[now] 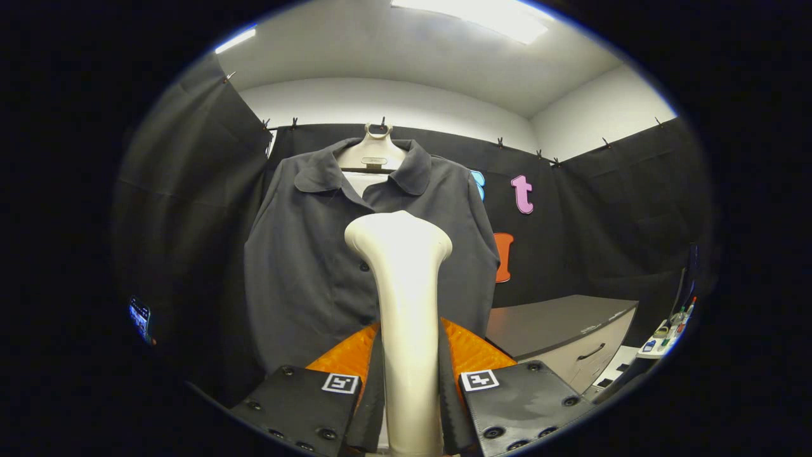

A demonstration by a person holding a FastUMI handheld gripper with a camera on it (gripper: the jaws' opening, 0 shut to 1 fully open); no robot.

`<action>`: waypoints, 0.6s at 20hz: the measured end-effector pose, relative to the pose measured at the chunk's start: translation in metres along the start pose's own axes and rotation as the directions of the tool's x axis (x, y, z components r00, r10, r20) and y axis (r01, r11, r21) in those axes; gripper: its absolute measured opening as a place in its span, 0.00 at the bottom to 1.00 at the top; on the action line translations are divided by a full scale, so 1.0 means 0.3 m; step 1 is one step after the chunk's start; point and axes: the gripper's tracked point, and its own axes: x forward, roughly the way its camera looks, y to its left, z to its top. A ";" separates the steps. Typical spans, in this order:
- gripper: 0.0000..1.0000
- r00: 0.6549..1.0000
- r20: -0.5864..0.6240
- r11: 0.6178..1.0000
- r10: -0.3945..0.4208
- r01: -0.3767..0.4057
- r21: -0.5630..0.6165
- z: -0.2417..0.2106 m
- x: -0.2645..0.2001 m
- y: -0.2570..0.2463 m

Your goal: Iron the clothes twice with a garment steamer, once on the left side and once on the right side.

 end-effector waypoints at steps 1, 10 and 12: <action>0.45 1.000 -0.001 1.000 0.000 0.000 0.000 0.000 0.002 0.001; 0.45 1.000 0.001 1.000 -0.008 0.008 0.002 0.000 -0.019 -0.013; 0.45 1.000 0.001 1.000 -0.009 0.009 0.003 0.001 -0.023 -0.015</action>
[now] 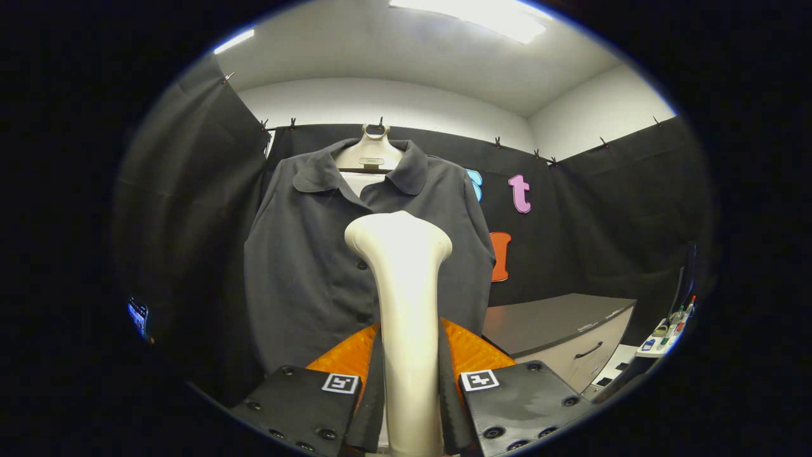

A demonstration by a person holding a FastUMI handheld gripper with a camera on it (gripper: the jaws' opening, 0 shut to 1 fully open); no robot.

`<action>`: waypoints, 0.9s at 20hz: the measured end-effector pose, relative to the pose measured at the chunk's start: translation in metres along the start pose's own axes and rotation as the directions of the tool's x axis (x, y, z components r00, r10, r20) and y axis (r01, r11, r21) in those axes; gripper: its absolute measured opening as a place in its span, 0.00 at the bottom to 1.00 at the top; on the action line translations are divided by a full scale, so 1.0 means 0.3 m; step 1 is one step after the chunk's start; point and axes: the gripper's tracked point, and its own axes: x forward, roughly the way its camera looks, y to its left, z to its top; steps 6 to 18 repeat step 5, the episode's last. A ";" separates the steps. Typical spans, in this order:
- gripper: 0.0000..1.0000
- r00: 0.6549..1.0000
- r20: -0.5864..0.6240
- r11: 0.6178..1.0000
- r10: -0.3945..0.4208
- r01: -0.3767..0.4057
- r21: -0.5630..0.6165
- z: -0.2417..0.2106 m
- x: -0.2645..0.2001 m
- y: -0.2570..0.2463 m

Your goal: Iron the clothes twice with a garment steamer, once on the left side and once on the right side.

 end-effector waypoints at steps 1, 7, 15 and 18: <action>0.45 1.000 -0.001 1.000 -0.001 0.001 0.000 -0.002 -0.001 -0.002; 0.45 1.000 -0.005 1.000 -0.006 0.006 0.000 -0.006 -0.002 -0.010; 0.45 1.000 -0.005 1.000 -0.006 0.006 0.000 -0.006 -0.002 -0.010; 0.45 1.000 -0.005 1.000 -0.006 0.006 0.000 -0.006 -0.002 -0.010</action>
